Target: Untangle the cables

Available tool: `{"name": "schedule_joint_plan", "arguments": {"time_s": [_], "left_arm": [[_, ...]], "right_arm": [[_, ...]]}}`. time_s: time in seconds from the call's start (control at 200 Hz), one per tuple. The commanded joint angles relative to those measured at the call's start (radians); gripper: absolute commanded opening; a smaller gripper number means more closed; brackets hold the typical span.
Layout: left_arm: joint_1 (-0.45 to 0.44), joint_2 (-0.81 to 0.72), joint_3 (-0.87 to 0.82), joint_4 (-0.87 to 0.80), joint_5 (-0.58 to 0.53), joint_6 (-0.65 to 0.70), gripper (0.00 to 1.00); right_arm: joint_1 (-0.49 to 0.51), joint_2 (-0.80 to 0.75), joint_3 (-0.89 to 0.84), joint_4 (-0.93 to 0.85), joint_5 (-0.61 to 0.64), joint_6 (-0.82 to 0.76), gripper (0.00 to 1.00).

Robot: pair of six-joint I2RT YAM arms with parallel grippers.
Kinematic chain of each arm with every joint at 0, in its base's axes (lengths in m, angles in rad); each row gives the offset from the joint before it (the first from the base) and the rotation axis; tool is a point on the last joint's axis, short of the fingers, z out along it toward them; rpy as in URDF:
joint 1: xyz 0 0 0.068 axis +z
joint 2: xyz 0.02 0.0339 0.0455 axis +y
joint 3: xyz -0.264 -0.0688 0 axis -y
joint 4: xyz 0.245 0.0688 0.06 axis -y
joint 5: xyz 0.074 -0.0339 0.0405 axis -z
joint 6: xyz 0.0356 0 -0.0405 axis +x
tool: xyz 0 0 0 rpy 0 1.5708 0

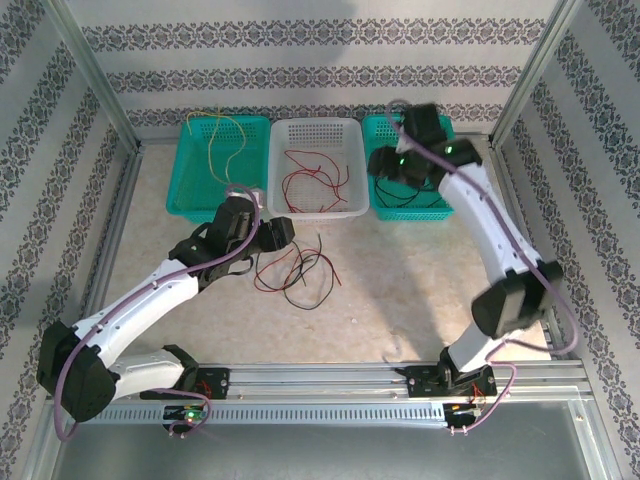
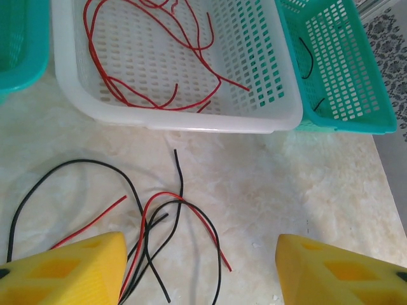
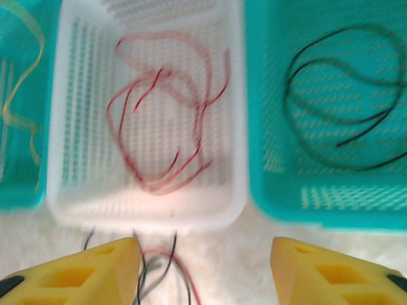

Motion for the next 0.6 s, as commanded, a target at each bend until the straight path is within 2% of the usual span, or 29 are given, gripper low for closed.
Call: {"name": "schedule_joint_plan", "arguments": {"time_s": [0.0, 0.1, 0.17, 0.235, 0.43, 0.595], "left_arm": [[0.019, 0.008, -0.019, 0.028, 0.044, -0.027, 0.62], [0.026, 0.028, -0.018, 0.034, 0.083, -0.034, 0.61], [0.026, 0.045, -0.016, 0.036, 0.107, -0.038, 0.6], [0.026, 0.061, -0.02, 0.041, 0.12, -0.044, 0.59], [0.028, 0.087, -0.029, 0.033, 0.117, -0.06, 0.56], [0.057, 0.055, -0.056, 0.036, 0.1, -0.104, 0.54]], "right_arm": [[0.08, -0.104, -0.235, 0.148, -0.006, 0.092, 0.58], [0.18, -0.144, -0.417, 0.243, -0.024, 0.192, 0.58], [0.253, -0.135, -0.471, 0.232, 0.044, 0.214, 0.58], [0.303, -0.112, -0.508, 0.241, 0.047, 0.248, 0.57], [0.457, 0.006, -0.489, 0.264, 0.053, 0.284, 0.56], [0.52, 0.145, -0.429, 0.296, 0.033, 0.295, 0.49]]}}
